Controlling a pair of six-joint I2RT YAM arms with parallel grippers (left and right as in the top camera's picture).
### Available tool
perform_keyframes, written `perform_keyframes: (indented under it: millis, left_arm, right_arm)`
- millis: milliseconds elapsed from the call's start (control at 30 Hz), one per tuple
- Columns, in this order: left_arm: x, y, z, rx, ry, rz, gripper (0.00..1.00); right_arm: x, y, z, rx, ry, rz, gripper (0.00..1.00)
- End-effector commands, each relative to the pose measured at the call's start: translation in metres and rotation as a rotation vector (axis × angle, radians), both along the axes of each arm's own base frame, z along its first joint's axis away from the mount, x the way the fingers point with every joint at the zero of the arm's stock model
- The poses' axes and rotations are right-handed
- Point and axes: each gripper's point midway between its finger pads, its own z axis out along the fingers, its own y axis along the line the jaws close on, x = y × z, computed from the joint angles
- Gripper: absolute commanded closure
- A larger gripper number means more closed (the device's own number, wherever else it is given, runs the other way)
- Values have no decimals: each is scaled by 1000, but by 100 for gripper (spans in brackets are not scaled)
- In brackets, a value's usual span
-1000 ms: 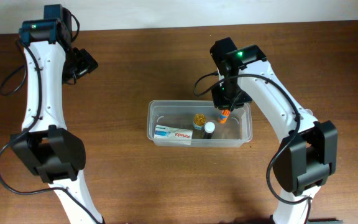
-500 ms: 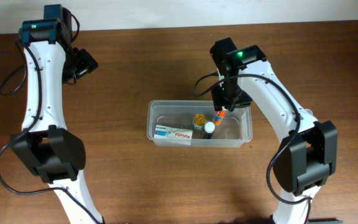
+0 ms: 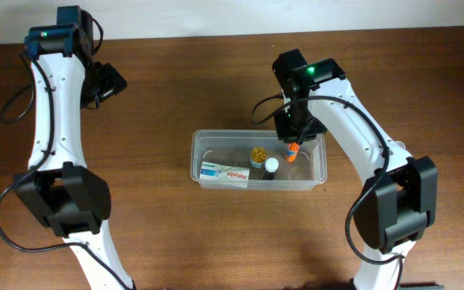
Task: Pack container
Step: 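Lower the tube upright into the container's right end, then open the right gripper and raise it away from the tube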
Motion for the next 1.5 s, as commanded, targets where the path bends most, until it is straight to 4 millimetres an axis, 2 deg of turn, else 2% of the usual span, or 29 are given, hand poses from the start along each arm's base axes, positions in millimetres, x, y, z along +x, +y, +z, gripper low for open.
perform_keyframes:
  millis: [0,133,267,600,767,833,1000,1267,1300,1333,1367,1467]
  left_arm:
    - [-1,3,15,16,-35,-7,1]
    - [-1,3,15,16,-35,-7,1]
    - [-1,3,15,16,-35,-7,1]
    - [-1,3,15,16,-35,-7,1]
    - [-1,3,15,16,-35,-7,1]
    - [-1,3,15,16,-35,-7,1]
    - [-1,3,15,16,-35,-7,1]
    - [-1,3,15,16,-35,-7,1]
    - [-1,3,15,16,-35,-7,1]
    - [-1,3,15,16,-35,-7,0]
    - [-1,3,15,16,-35,-7,1]
    - [-1,3,15,16,-35,-7,1]
  right_arm:
    - [-1,0,2,-2,-5,5,50]
    - [-2,0,2,-2,-4,5,41]
    - [-2,0,2,-2,-4,5,39]
    - [-1,0,2,-2,-5,5,38]
    - [-2,0,2,-3,-4,5,49]
    - [-2,0,2,-3,-4,5,50]
    - [-1,0,2,-2,-5,5,73]
    - [-2,0,2,-3,-4,5,73]
    - [-2,0,2,-3,-4,5,69]
    - [-2,0,2,-3,-4,5,59]
    - [-2,0,2,-3,-4,5,54]
    - [-2,0,2,-3,-4,5,44]
